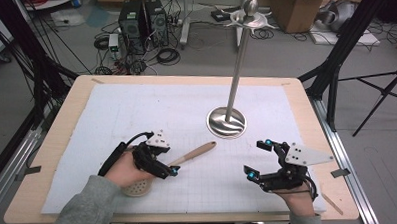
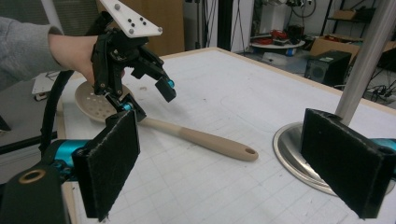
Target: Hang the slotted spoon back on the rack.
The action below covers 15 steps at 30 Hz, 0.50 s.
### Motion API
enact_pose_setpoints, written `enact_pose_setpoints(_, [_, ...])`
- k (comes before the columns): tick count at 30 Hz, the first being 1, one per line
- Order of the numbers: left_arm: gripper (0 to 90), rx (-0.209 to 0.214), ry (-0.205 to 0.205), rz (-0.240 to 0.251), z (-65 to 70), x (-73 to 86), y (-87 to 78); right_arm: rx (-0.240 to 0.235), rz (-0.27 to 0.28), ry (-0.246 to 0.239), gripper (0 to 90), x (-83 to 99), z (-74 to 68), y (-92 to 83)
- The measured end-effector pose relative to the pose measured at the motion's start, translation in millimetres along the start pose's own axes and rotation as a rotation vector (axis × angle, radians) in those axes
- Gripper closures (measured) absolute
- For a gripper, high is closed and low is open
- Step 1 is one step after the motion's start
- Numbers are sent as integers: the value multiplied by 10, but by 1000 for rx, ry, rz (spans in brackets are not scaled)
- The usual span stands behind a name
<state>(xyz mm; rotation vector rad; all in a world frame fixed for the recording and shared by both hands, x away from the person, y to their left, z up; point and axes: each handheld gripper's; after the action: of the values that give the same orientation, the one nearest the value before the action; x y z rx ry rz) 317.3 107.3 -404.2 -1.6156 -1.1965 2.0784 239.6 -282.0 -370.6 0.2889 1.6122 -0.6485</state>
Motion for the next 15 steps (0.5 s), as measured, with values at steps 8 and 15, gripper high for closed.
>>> enact_pose_setpoints(8, [265,21,-2,-35,-21,19,45,-15,2,10,112,-7,-2,-16])
enact_pose_setpoints(15, [327,21,1,-73,-36,37,88,-14,7,7,112,-9,5,-22])
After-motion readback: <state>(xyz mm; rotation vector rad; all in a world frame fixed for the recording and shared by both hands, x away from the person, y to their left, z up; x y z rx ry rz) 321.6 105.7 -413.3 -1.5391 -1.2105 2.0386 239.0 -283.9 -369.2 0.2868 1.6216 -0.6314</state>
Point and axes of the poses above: each handheld gripper's, and its own axes: y roughly forward along the jaws, x roughly out of its underside, z roughly to its right, and after that the axes turned 1 degree about -z, right-handed
